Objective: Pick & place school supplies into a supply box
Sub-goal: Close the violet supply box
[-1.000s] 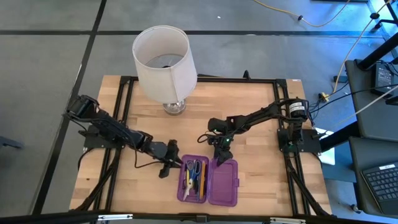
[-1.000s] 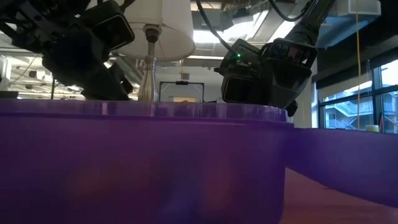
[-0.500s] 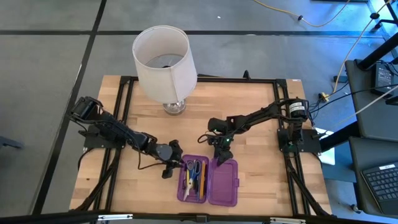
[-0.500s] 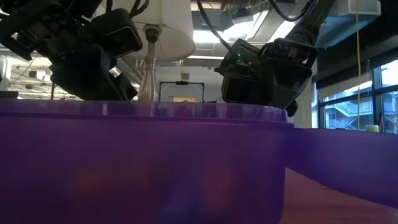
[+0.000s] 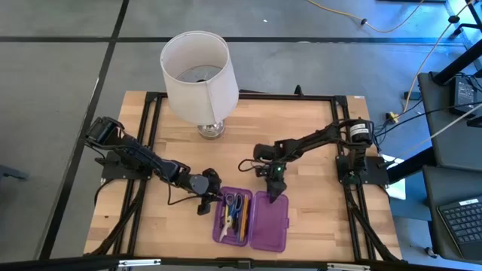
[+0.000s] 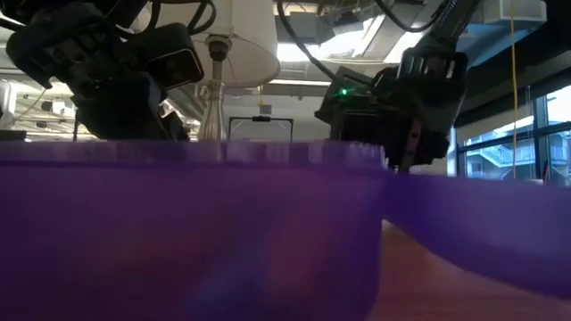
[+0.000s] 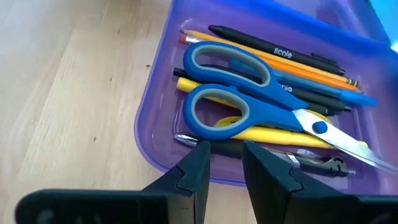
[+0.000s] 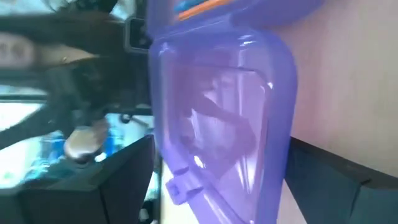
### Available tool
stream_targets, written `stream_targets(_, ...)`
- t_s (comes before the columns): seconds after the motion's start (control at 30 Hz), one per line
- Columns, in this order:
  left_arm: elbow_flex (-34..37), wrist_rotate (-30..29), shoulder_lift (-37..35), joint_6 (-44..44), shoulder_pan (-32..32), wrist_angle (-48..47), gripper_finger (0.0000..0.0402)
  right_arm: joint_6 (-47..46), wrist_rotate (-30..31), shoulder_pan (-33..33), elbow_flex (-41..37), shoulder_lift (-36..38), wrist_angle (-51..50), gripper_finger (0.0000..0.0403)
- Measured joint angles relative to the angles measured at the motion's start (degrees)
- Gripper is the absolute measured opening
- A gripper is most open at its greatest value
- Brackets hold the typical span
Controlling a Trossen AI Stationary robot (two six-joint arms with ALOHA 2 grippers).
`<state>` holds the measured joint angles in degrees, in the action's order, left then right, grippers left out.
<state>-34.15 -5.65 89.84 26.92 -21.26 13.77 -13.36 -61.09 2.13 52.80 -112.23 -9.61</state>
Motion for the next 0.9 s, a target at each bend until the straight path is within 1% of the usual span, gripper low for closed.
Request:
stream_targets(0.17, 0.00, 0.00, 0.00, 0.88, 0.01, -0.16, 0.0088, -1.80, -6.48, -0.13, -0.23, -0.21, -3.46, 0.0334)
stream_targets(0.27, 0.00, 0.02, 0.00, 1.37, 0.01, -0.19, 0.0088, -1.05, -8.27, -0.22, -0.24, -0.24, -6.57, 0.0334)
stream_targets(0.47, 0.00, 0.04, 0.00, 1.56, 0.01, -0.25, 0.0088, 3.15, -7.37, -0.37, -0.29, 1.19, -12.65, 0.0334)
stream_targets(0.57, 0.00, 0.06, 0.00, 2.24, -0.01, -0.37, 0.0088, 3.42, -4.74, -0.37, -0.48, 2.86, -13.92, 0.0334)
stream_targets(0.63, 0.00, 0.07, 0.00, 2.36, -0.01, -0.48, 0.0088, 3.61, -4.21, -0.35, -0.35, 4.12, -13.77, 0.0334)
stream_targets(0.8, 0.02, 0.13, 0.00, 2.60, -0.01, -0.50, 0.0088, 3.36, -3.88, -0.44, -0.33, 5.94, -14.31, 0.0334)
stream_targets(0.9, 0.02, 0.18, 0.02, 2.95, 0.01, -0.55, 0.0088, 3.34, -3.98, -0.53, -0.24, 6.86, -17.22, 0.0334)
